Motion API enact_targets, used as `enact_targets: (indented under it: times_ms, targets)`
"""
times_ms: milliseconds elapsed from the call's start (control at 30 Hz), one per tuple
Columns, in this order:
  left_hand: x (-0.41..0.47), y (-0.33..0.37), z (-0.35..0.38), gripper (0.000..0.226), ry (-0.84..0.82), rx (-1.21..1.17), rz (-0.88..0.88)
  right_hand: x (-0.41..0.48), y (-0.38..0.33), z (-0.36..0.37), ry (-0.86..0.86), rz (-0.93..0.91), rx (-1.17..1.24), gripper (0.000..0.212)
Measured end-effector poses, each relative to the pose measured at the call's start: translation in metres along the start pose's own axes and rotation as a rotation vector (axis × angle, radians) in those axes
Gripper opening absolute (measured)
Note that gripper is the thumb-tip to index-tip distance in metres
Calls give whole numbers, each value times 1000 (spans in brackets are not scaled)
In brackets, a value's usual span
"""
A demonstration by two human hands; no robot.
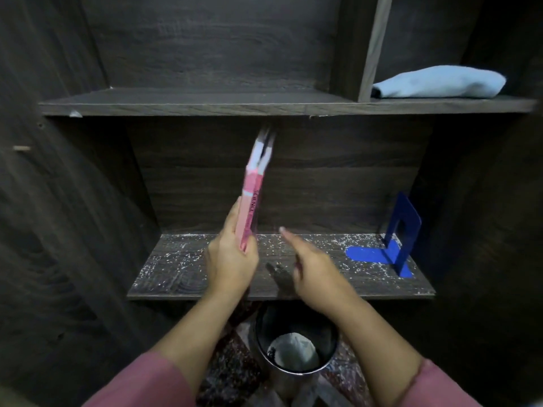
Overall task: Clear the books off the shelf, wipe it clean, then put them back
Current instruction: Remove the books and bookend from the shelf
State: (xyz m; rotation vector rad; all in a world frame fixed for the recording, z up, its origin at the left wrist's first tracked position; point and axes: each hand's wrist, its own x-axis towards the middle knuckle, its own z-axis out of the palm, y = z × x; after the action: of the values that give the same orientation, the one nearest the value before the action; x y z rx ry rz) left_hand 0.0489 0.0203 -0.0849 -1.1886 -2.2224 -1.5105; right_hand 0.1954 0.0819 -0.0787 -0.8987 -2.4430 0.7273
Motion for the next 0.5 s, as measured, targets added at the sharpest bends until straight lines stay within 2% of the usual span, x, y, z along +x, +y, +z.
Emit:
enact_targets:
  times_ms: [100,200,267,367,500]
  targets:
    - [-7,17,-17,73,-4,62,271,-26,-14,-46,419,-106,31,56]
    - [-21,38,-34,72,-2,105,477,-74,-28,-89,674,-195,65,50]
    - [-29,57,-42,67,-52,83,563,-110,-38,-113,738,-277,-12,57]
    - [-37,99,-53,62,-195,89,677,-155,-49,-144,736,-318,-366,64]
    - [-53,178,-71,49,-425,168,917,-203,-57,-171,649,-87,-895,66]
